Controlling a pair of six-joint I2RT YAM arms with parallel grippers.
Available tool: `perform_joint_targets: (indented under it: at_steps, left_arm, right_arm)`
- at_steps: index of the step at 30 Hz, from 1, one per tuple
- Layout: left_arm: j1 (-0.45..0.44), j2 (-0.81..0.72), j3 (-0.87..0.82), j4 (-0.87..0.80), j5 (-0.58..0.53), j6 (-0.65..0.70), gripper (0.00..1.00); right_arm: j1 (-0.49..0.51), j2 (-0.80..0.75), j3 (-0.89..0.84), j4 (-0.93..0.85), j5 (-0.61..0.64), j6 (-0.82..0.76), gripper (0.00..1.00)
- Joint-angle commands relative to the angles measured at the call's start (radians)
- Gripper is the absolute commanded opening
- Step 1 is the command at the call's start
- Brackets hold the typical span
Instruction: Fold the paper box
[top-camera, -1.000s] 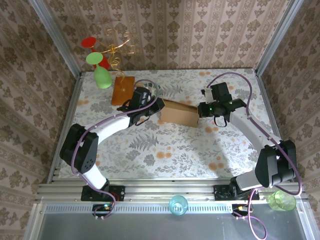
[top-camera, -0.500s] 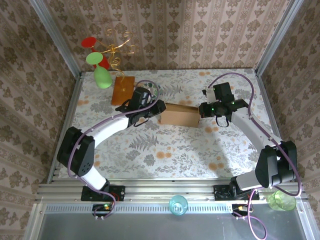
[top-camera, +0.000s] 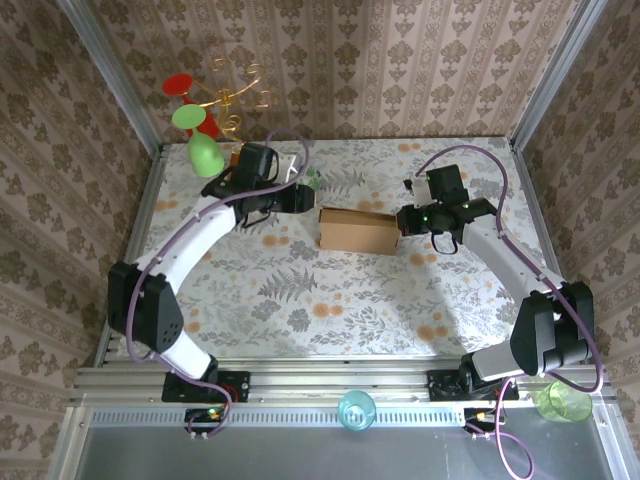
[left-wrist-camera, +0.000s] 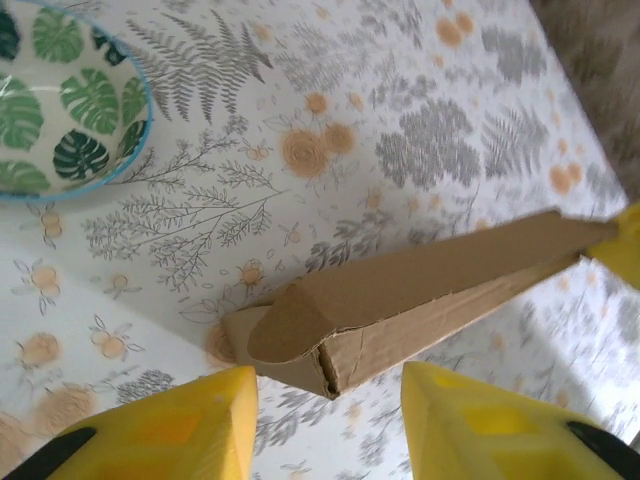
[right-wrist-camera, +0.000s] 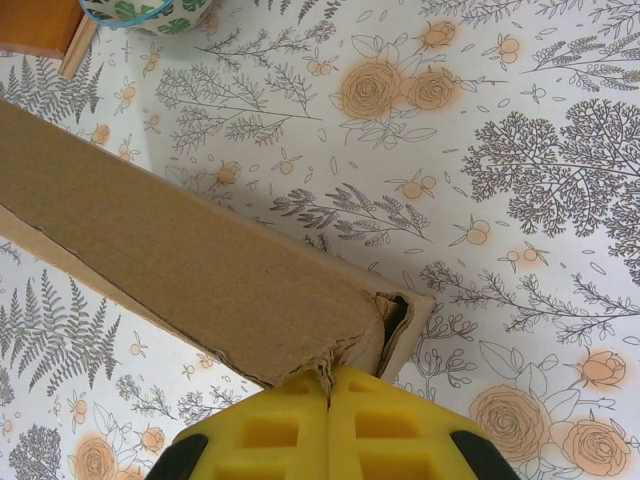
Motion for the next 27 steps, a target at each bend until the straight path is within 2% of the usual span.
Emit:
perform_joint_targets:
  at_steps: [1, 4, 8, 23, 27]
  left_arm:
    - [-0.007, 0.056, 0.069, -0.200, 0.094, 0.295, 0.44]
    - [-0.015, 0.115, 0.151, -0.291, 0.101, 0.394, 0.44]
    - [-0.036, 0.175, 0.221, -0.393, 0.054, 0.485, 0.46]
    - [-0.041, 0.238, 0.252, -0.314, -0.013, 0.462, 0.46]
    - [-0.042, 0.236, 0.268, -0.302, -0.041, 0.453, 0.50]
  right_arm:
    - [0.002, 0.021, 0.000, -0.084, -0.020, -0.013, 0.00]
    - [0.001, 0.024, 0.003, -0.087, -0.020, -0.014, 0.00]
    - [-0.001, 0.029, 0.009, -0.088, -0.023, -0.011, 0.00]
    - [-0.002, 0.039, 0.017, -0.090, -0.034, -0.013, 0.00]
    - [-0.002, 0.041, 0.018, -0.090, -0.034, -0.013, 0.00]
